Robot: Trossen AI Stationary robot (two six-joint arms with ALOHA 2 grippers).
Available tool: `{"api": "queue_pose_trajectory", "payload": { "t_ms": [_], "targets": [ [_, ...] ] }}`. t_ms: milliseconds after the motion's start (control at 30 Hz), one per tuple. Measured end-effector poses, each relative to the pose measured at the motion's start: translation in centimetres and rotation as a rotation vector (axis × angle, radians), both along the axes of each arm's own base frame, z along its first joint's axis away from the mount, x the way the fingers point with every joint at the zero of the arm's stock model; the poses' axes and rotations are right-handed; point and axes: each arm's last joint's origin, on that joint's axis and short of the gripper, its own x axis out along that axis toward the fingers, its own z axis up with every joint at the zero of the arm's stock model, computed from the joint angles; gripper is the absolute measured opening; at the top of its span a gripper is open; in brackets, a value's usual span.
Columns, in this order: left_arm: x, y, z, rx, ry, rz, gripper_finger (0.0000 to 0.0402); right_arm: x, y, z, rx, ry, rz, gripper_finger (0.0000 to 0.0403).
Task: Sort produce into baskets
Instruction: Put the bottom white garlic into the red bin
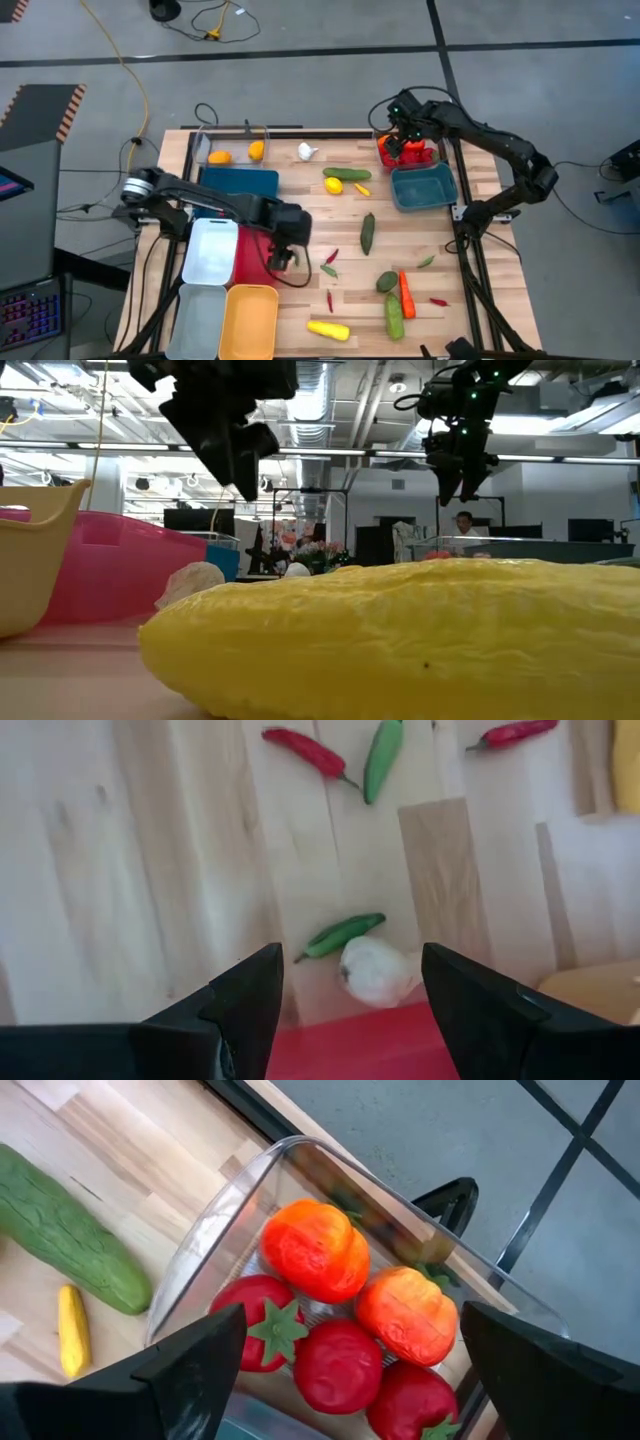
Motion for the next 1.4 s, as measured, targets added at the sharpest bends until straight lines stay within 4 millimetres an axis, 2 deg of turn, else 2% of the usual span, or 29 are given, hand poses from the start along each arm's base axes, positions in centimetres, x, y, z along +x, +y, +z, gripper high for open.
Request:
{"api": "queue_pose_trajectory", "payload": {
  "t_ms": [200, 433, 533, 1033, 1400],
  "targets": [
    [2.4, -1.3, -1.3, 0.005, 0.144, 0.032, 0.0225, 0.2, 0.3, 0.0, 0.001, -0.004, 0.007, 0.0394],
    [3.9, -2.3, -2.8, 0.010, 0.283, 0.108, 0.0225, 0.5, 0.6, 0.0, 0.002, -0.004, 0.024, 0.0394],
    [3.9, -2.4, -3.4, -0.009, 0.322, 0.141, 0.0225, 0.7, 0.8, 0.0, 0.002, -0.004, 0.035, 0.0393],
    [3.7, -2.6, -3.8, 0.025, 0.354, 0.252, 0.0225, 1.5, 1.8, 0.0, 0.006, -0.006, 0.081, 0.0393],
    [4.2, -2.9, -6.5, 0.061, 0.432, 0.241, 0.0226, 2.0, 2.6, 0.0, 0.016, -0.020, 0.094, 0.0393]
  ]
}}
